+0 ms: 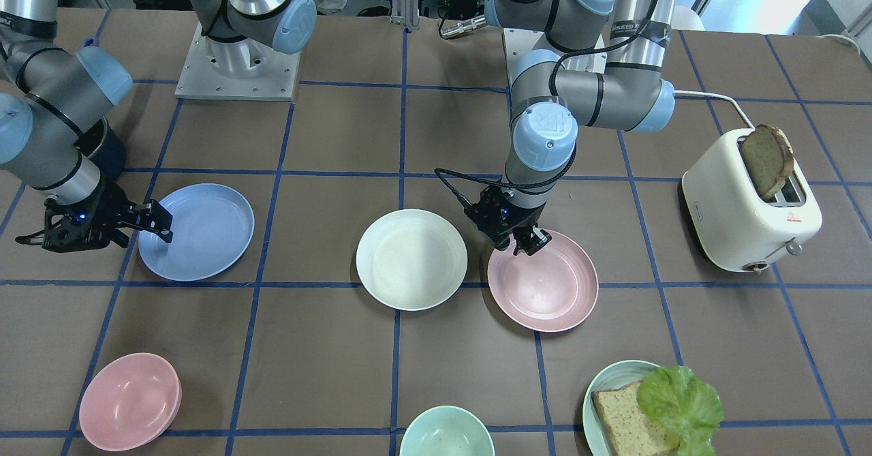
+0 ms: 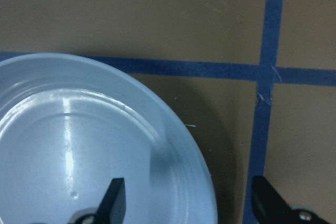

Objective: Stack three plates with pink and blue
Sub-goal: 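Lower left gripper to pink plate rim while right descends to blue plate, then lift pink plate with left gripper while right gripper grasps blue plate rim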

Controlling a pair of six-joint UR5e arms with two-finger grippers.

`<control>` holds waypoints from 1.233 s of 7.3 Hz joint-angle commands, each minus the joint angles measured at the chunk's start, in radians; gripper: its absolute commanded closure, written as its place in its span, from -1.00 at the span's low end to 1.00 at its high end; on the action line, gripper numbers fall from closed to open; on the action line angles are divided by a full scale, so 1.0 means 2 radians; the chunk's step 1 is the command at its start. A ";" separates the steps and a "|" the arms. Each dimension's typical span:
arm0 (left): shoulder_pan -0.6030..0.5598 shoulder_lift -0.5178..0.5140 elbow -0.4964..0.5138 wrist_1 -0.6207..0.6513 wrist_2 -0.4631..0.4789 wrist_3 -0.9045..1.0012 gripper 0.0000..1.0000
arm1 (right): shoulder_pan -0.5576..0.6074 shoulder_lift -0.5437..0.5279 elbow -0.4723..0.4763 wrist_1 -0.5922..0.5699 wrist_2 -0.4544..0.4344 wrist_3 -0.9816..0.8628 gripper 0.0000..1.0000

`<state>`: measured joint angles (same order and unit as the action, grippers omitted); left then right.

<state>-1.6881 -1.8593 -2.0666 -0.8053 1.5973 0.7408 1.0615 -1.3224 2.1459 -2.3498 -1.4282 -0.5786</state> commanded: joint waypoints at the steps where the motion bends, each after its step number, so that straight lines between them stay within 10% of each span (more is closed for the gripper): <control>1: -0.003 -0.007 0.000 0.004 0.008 0.005 0.82 | -0.005 0.005 0.000 0.003 -0.002 -0.006 0.08; 4: -0.006 0.022 0.016 0.021 0.030 0.003 1.00 | -0.005 -0.001 -0.001 0.020 -0.001 -0.006 0.96; 9: -0.098 0.024 0.128 -0.071 0.026 -0.281 1.00 | -0.006 -0.029 -0.014 0.054 -0.002 -0.004 1.00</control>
<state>-1.8157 -1.7965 -1.9017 -0.8479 1.6552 0.3534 1.0486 -1.3688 2.1338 -2.2585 -1.4318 -0.5904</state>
